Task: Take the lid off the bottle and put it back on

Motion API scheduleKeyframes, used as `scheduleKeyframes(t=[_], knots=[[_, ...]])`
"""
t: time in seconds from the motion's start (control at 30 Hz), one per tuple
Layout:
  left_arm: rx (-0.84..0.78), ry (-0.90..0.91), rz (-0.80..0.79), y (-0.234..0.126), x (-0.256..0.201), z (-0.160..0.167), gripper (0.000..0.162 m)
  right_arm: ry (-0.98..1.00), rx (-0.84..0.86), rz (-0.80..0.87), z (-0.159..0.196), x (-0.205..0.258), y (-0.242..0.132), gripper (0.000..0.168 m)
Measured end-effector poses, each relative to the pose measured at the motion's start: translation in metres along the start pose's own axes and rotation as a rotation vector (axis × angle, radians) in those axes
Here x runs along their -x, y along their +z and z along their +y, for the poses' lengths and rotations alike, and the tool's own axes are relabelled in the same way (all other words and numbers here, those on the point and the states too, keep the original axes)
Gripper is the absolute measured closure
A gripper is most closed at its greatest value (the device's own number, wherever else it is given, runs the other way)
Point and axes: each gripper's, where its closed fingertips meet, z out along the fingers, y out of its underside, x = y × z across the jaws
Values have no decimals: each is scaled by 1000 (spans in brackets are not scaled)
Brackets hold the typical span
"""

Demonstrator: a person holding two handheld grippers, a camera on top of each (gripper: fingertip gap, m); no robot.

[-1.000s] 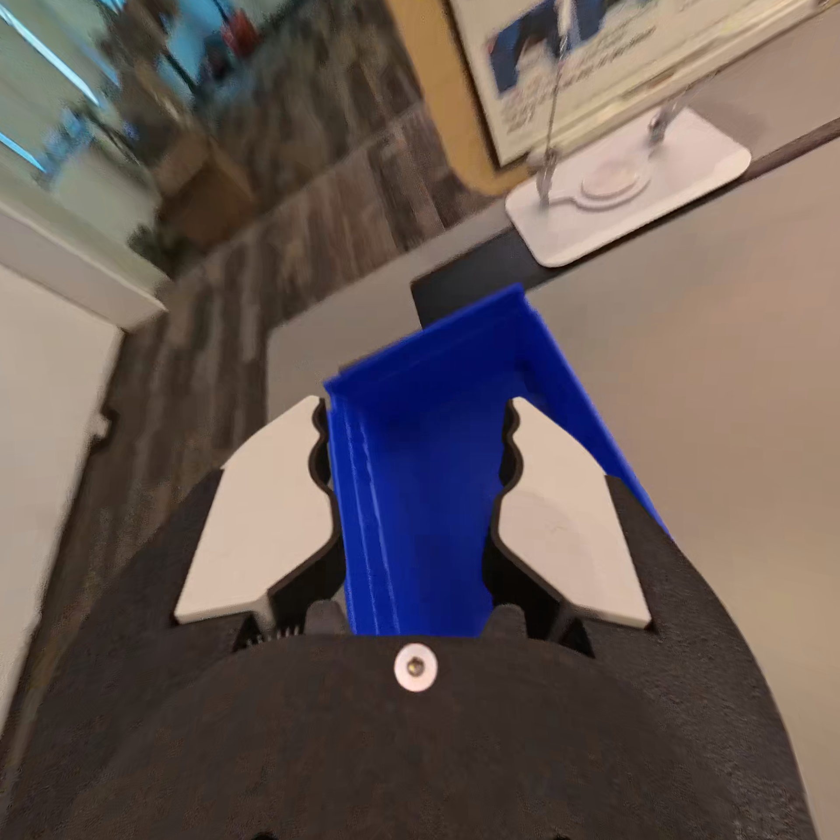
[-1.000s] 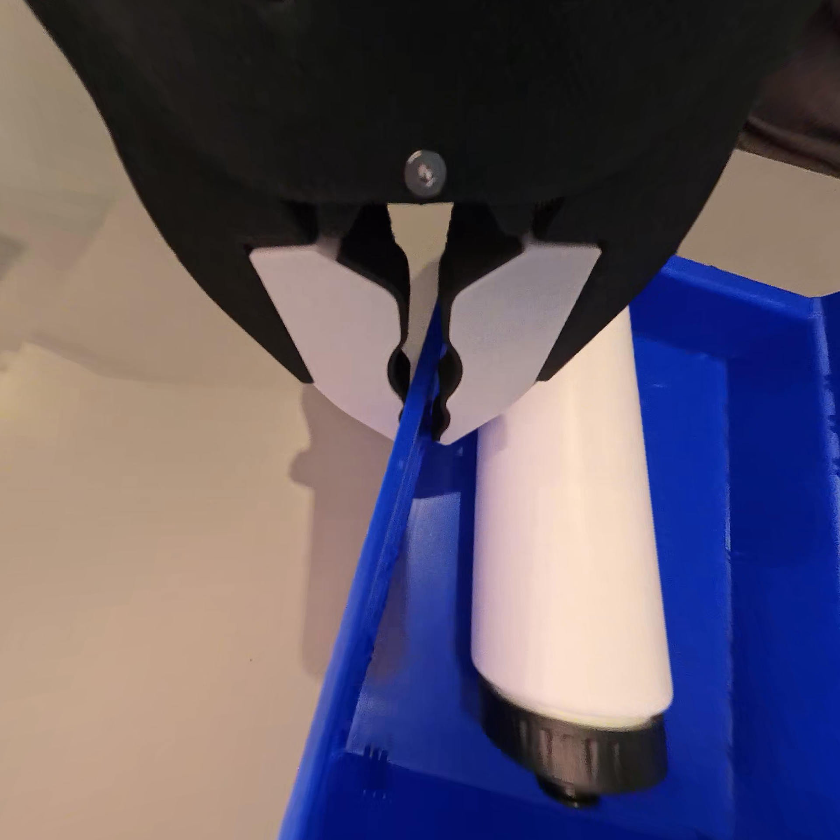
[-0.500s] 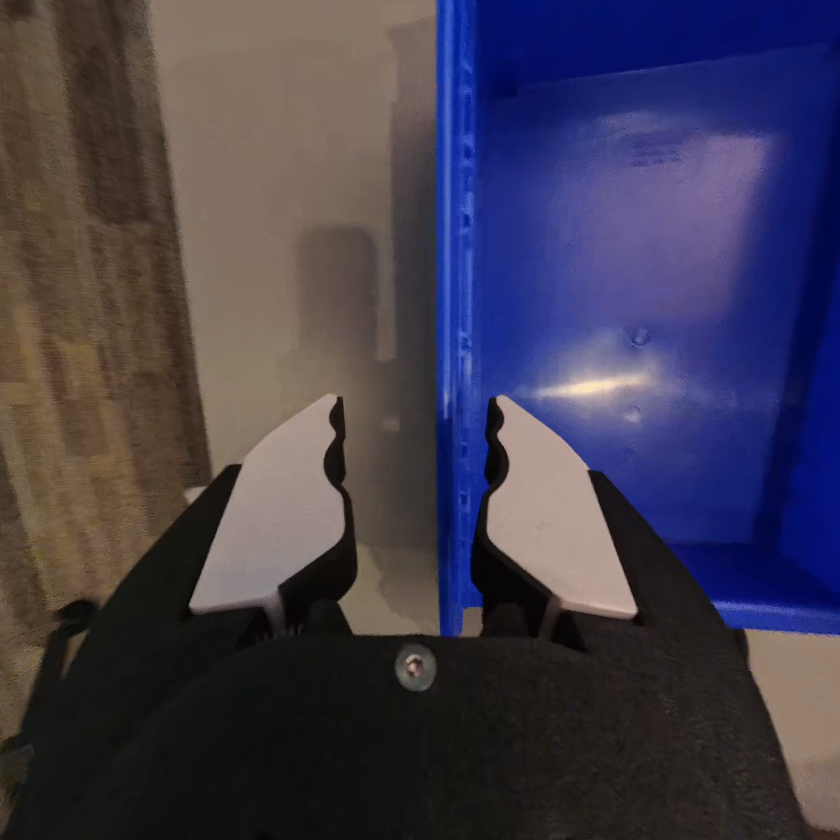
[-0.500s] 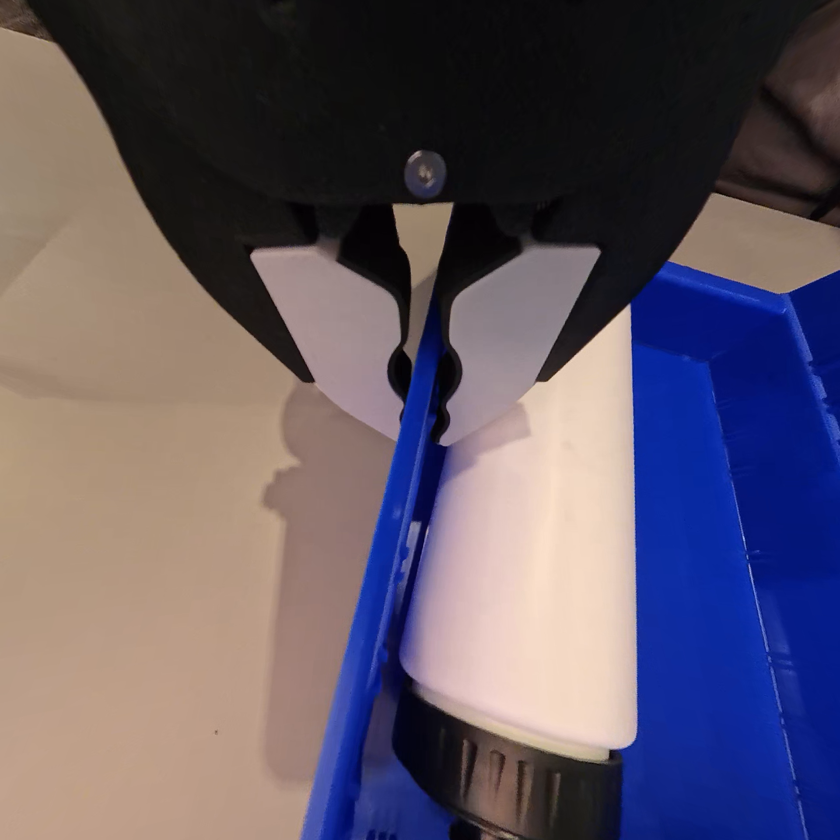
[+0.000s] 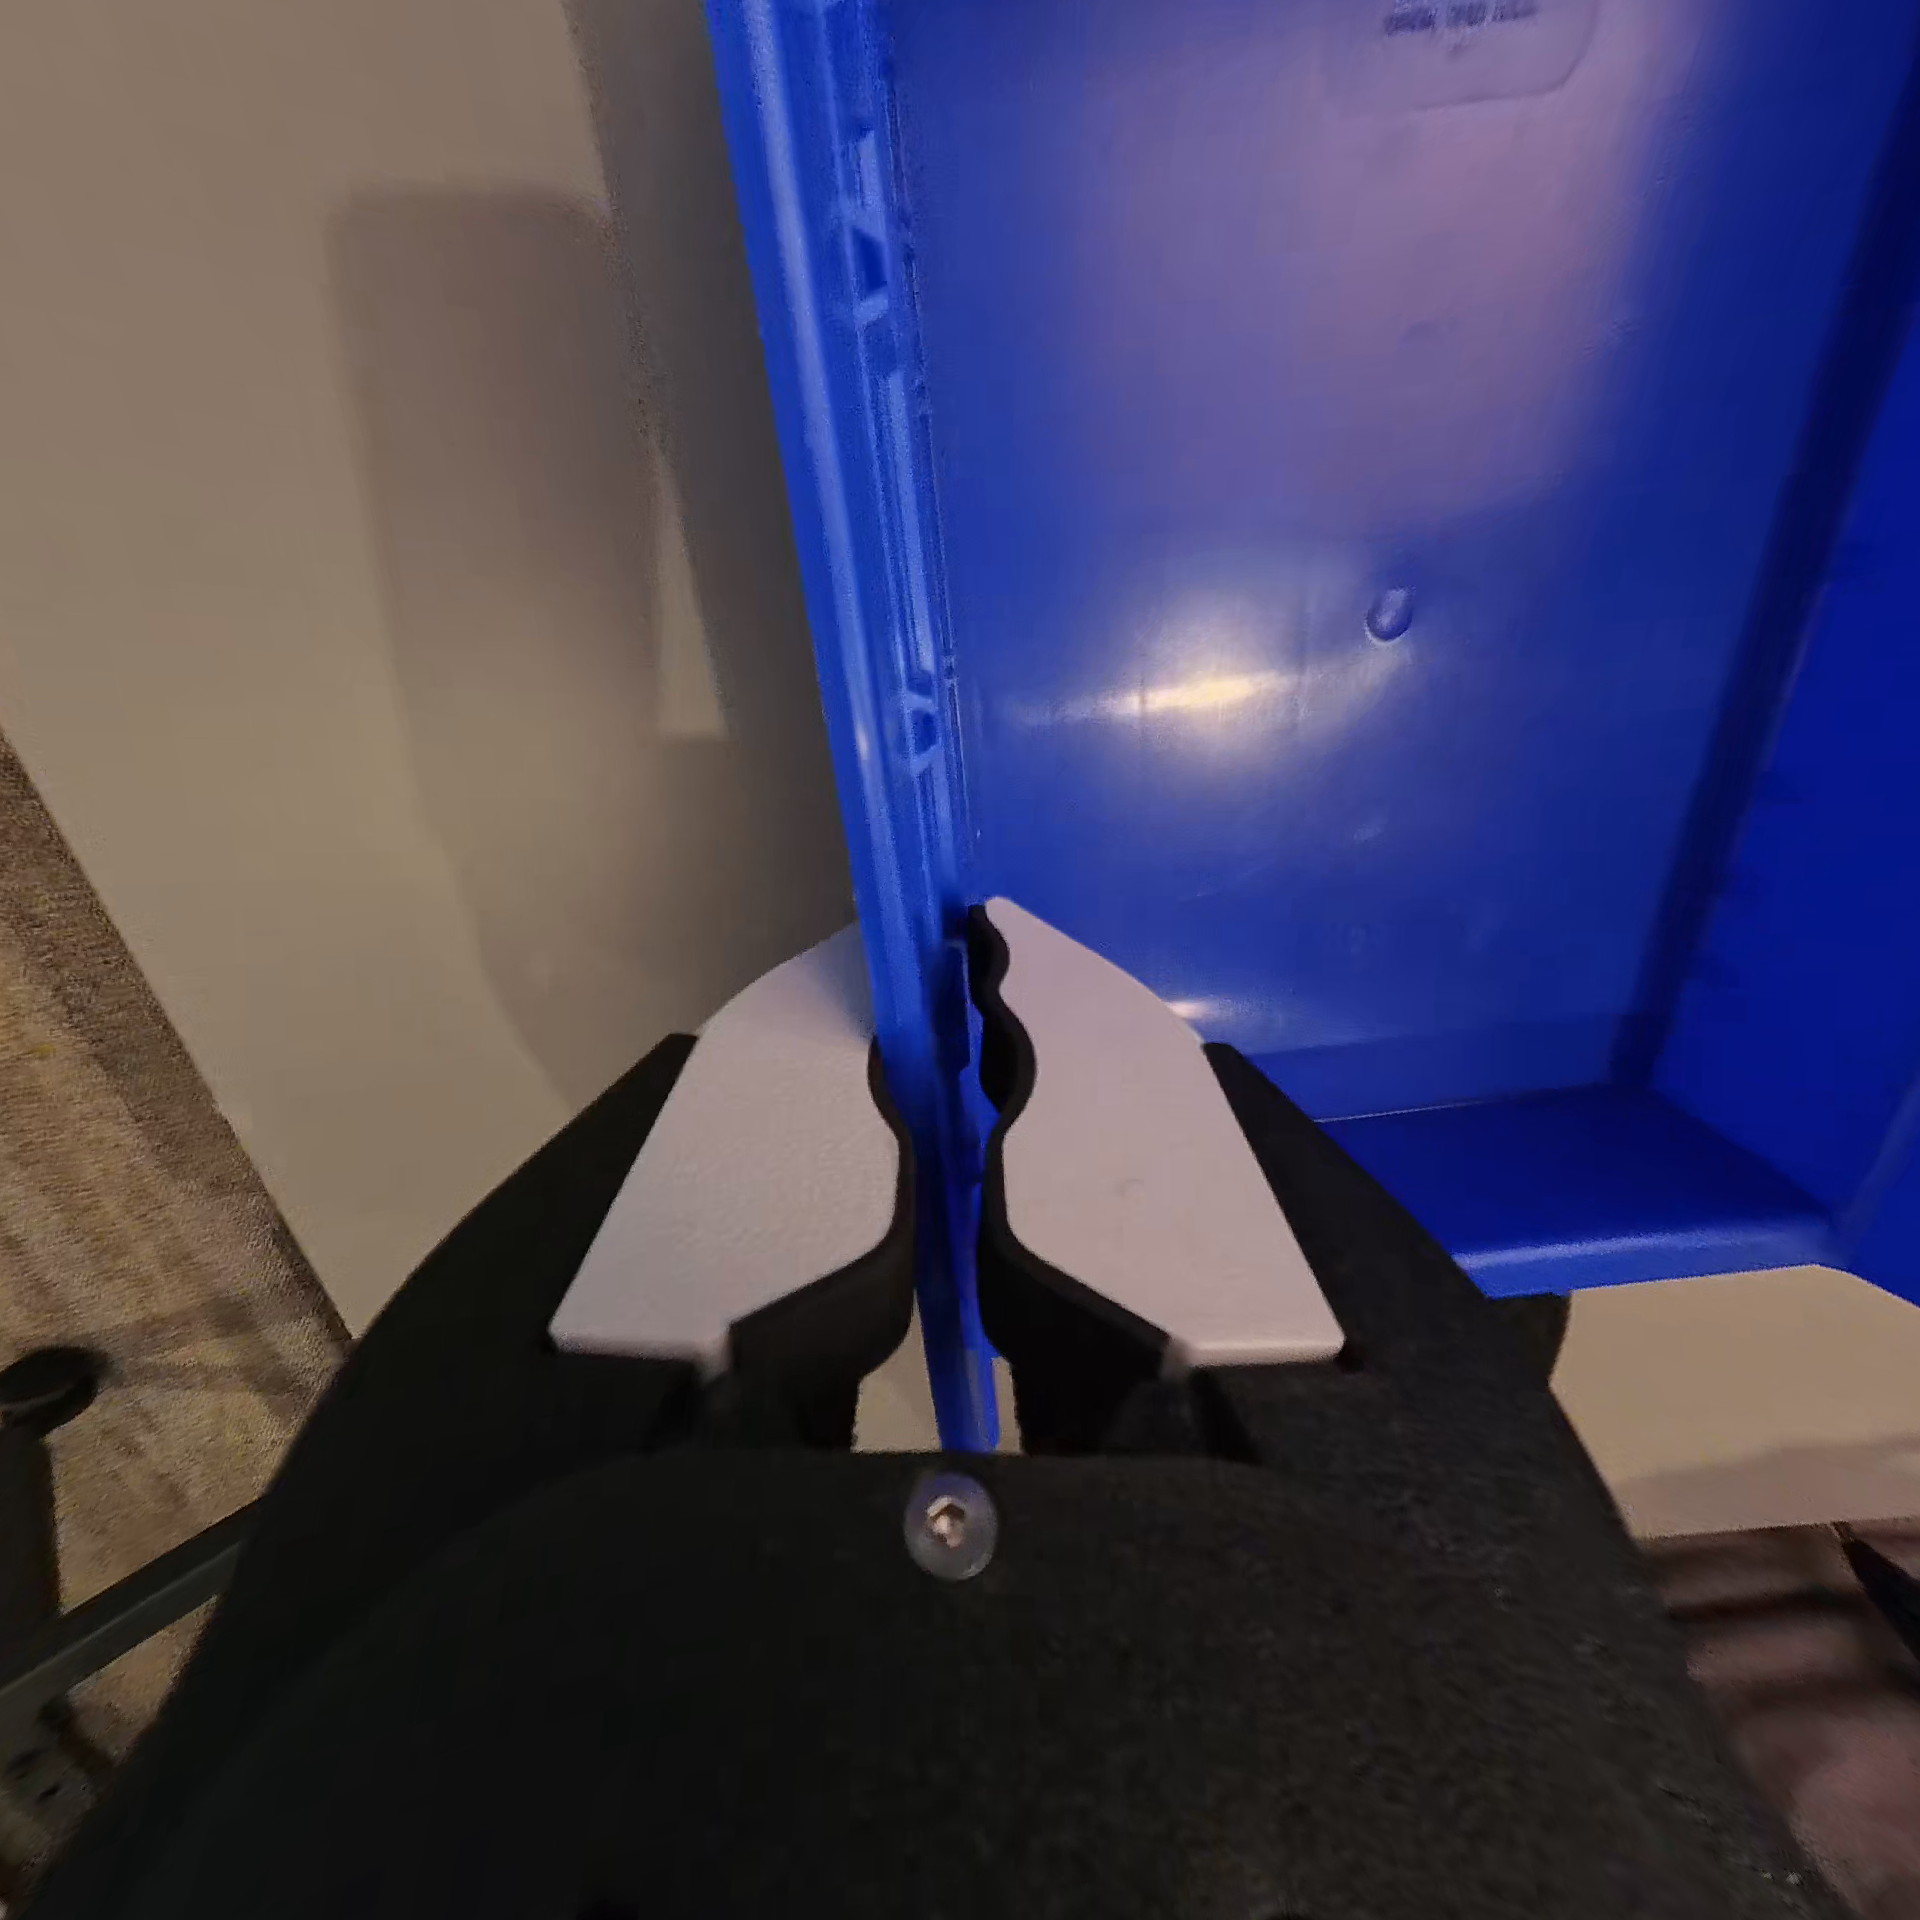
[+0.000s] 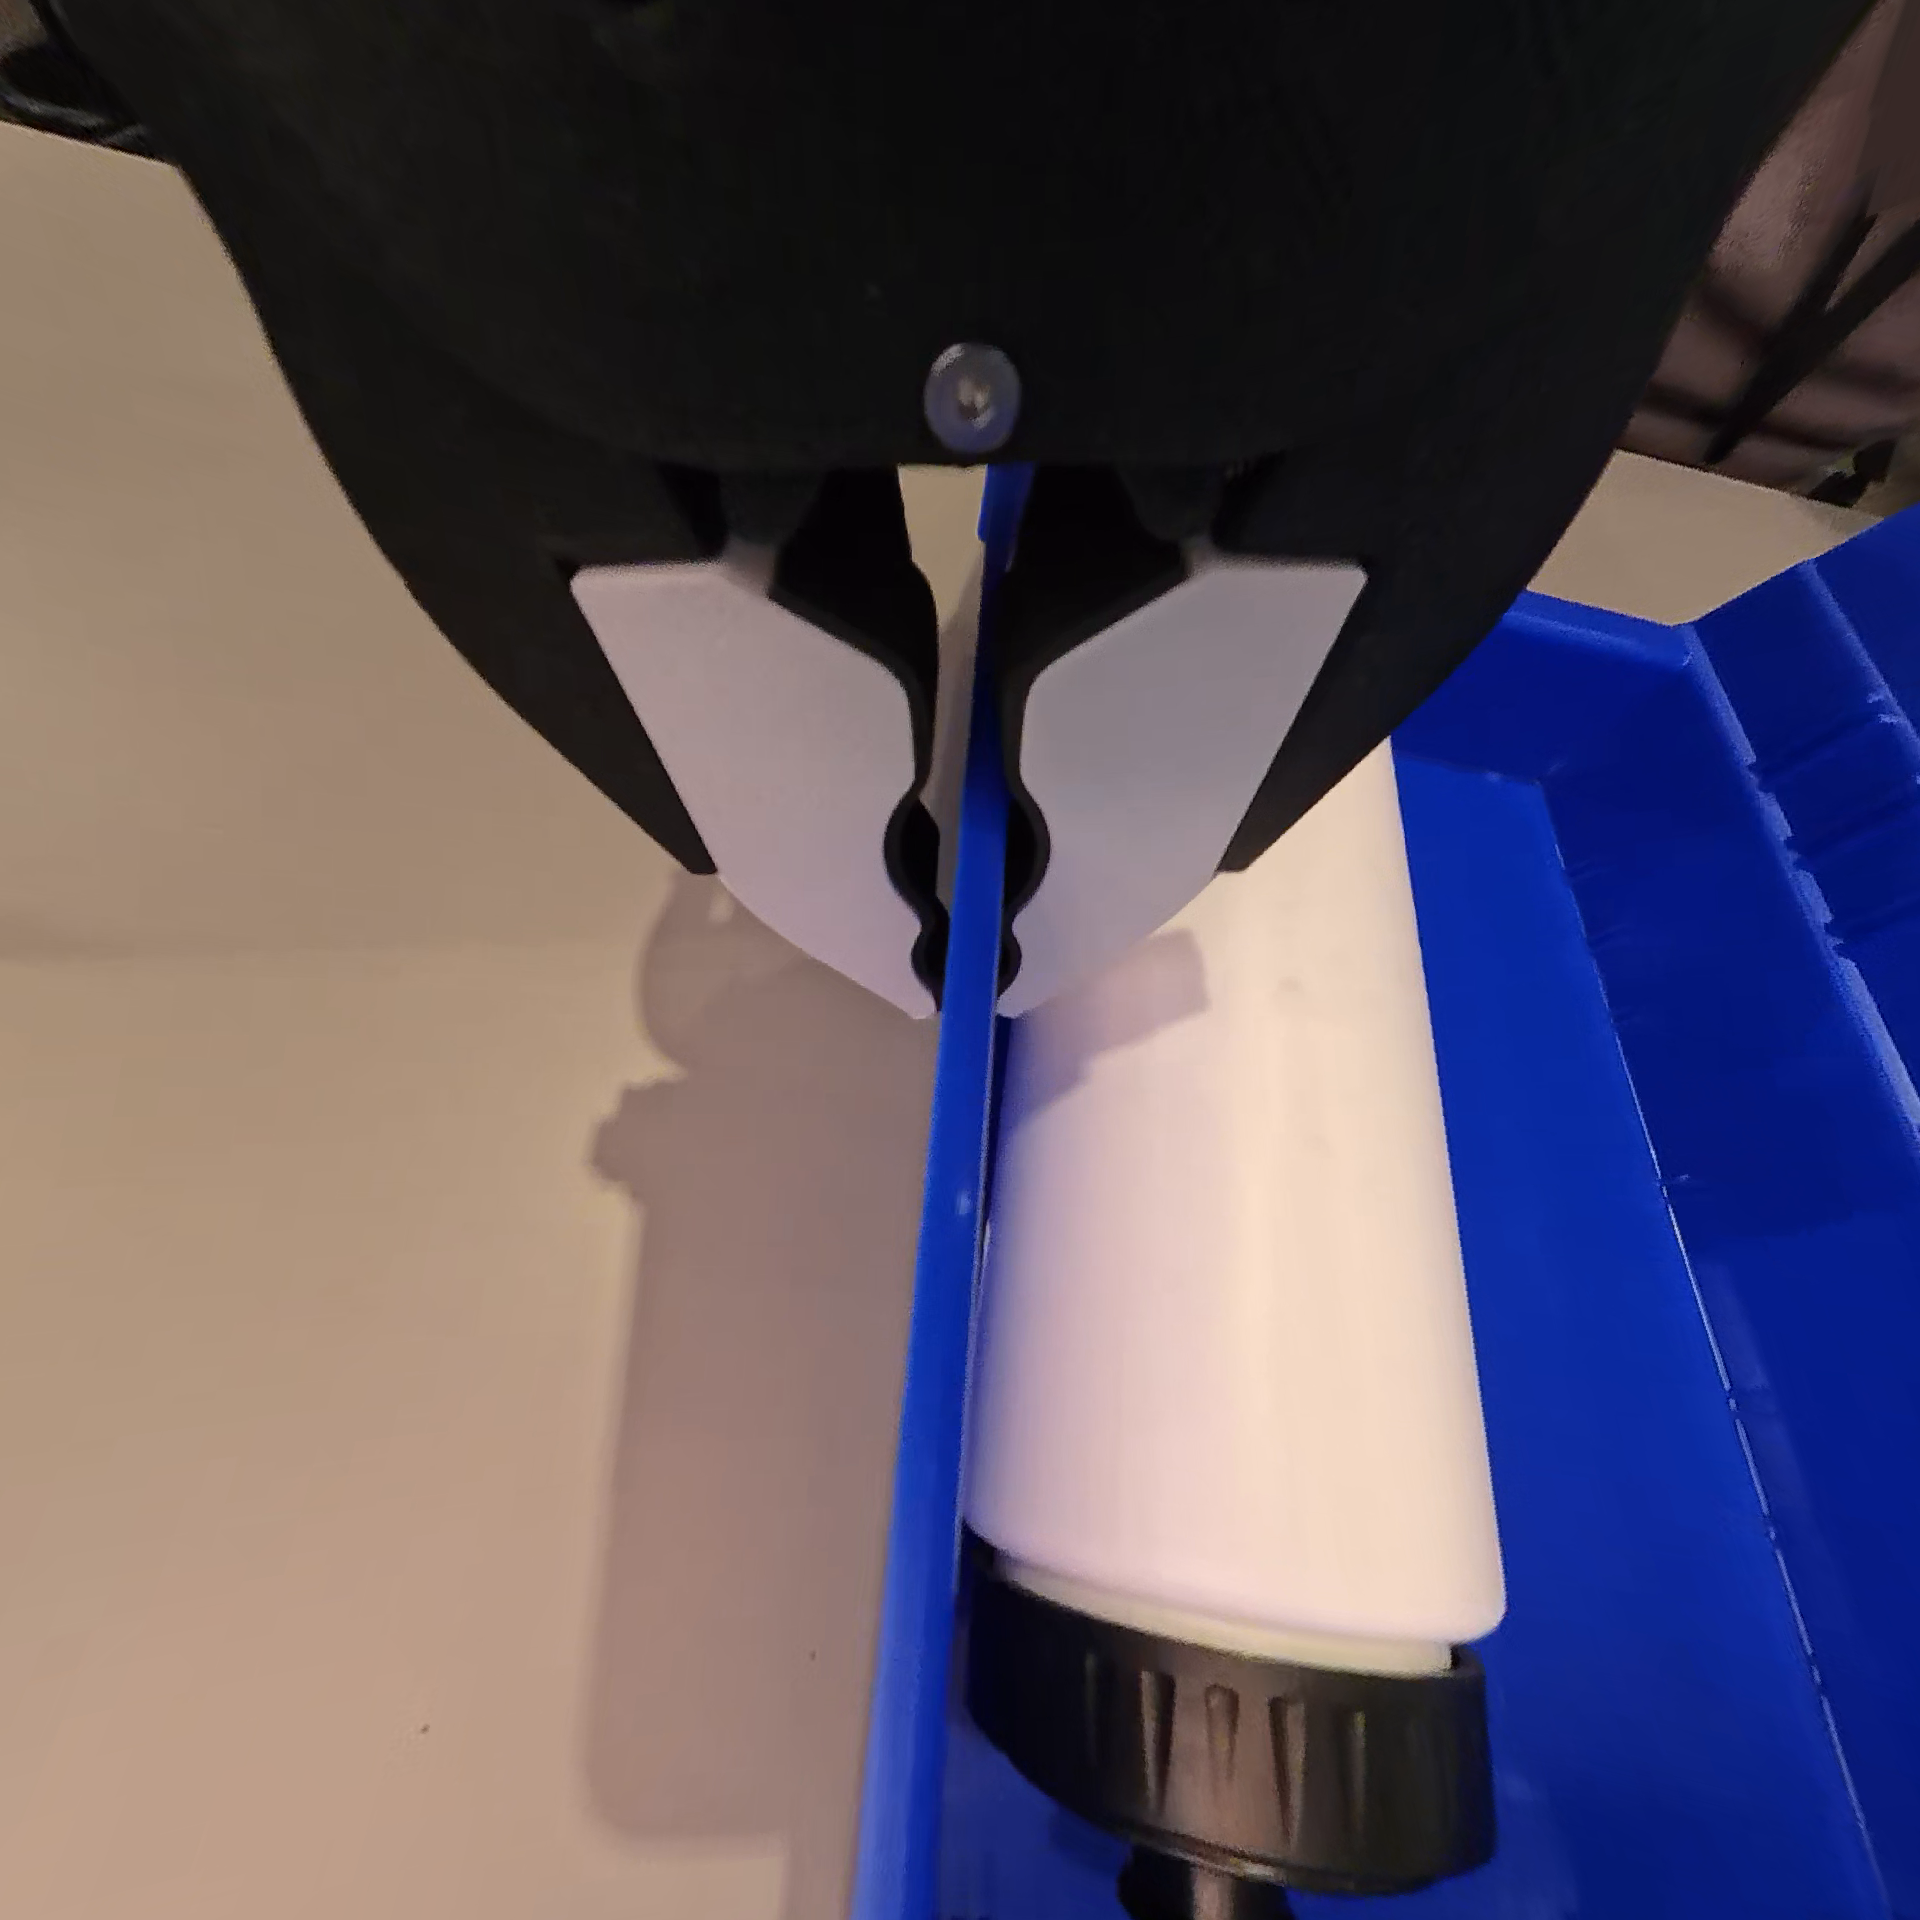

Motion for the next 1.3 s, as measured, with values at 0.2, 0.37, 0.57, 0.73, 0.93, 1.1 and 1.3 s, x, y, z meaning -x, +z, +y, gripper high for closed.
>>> scheduleKeyframes(t=[0.2,0.37,0.57,0.73,0.93,1.1,1.3], knots=[[56,120,20,1,-40,1,153,-31,49,9,-1,29,6,161],[75,242,1,4,-81,-5,146,-39,73,19,-2,56,11,161],[84,320,-57,6,-116,-8,141,-65,113,40,4,85,17,161],[90,399,-108,8,-142,-6,134,-101,121,54,7,110,21,160],[72,471,-144,10,-170,-7,129,-108,134,40,9,144,28,160],[94,519,-166,9,-181,2,119,-151,202,49,11,165,35,160],[108,561,-190,9,-188,8,111,-173,220,39,-6,168,47,158]])
